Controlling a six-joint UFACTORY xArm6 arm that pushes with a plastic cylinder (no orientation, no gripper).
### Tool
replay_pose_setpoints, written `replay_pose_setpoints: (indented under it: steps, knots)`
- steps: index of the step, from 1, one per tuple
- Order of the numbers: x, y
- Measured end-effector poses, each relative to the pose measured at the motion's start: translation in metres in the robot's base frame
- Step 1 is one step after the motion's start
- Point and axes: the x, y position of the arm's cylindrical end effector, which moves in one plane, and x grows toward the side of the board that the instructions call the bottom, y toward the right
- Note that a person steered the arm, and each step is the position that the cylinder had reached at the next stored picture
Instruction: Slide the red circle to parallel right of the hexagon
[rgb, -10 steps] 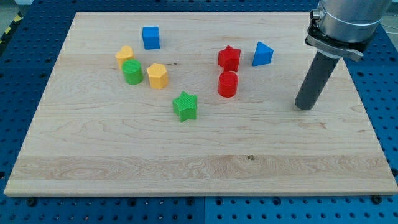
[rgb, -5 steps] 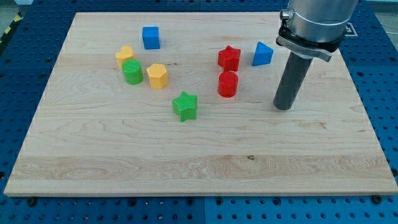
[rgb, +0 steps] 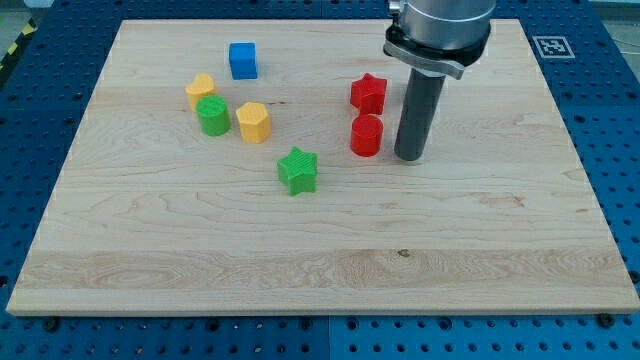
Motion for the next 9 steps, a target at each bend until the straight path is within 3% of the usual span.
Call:
replay_pose_setpoints:
  steps: [9]
  knots:
    - [-0.018,-0.081]
